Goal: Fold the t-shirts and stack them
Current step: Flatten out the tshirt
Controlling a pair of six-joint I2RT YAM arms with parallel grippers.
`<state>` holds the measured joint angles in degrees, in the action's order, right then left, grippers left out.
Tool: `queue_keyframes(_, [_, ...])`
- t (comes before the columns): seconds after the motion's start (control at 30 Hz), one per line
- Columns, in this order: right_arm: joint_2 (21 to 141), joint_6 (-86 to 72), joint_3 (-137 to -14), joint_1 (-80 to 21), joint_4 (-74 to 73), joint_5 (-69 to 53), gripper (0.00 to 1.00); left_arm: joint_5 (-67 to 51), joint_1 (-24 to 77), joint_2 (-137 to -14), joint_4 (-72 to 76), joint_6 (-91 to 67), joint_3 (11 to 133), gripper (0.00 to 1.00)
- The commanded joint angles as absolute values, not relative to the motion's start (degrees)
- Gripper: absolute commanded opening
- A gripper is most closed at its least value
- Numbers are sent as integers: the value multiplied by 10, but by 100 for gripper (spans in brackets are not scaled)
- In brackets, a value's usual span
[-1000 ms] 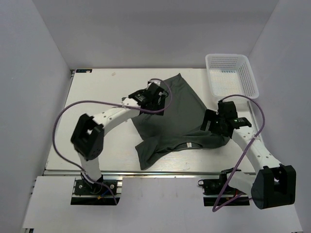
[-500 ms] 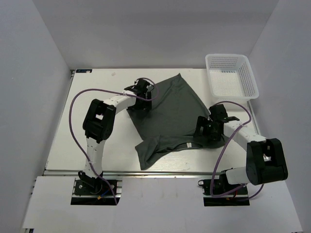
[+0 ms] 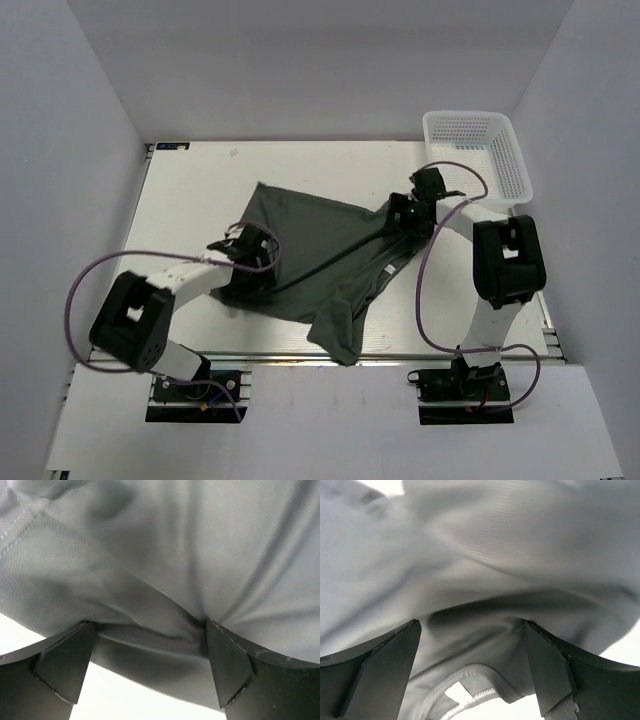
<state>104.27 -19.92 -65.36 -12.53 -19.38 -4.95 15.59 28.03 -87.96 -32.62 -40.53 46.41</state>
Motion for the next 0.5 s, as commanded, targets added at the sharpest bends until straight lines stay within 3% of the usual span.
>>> queue_keyframes(0.0, [1084, -142, -725, -141, -163, -55, 89, 48, 294, -803, -439, -458, 377, 99])
queue_keyframes(0.13, [1086, -110, -798, -152, -201, -54, 89, 51, 299, -663, -445, -447, 382, 99])
queue_keyframes(0.23, [1038, -110, -781, -164, -207, -77, 89, 90, 299, -617, -440, -426, 413, 99])
queue_keyframes(0.47, [886, -170, -572, -213, -198, -143, 86, 184, 285, -693, -411, -391, 515, 99])
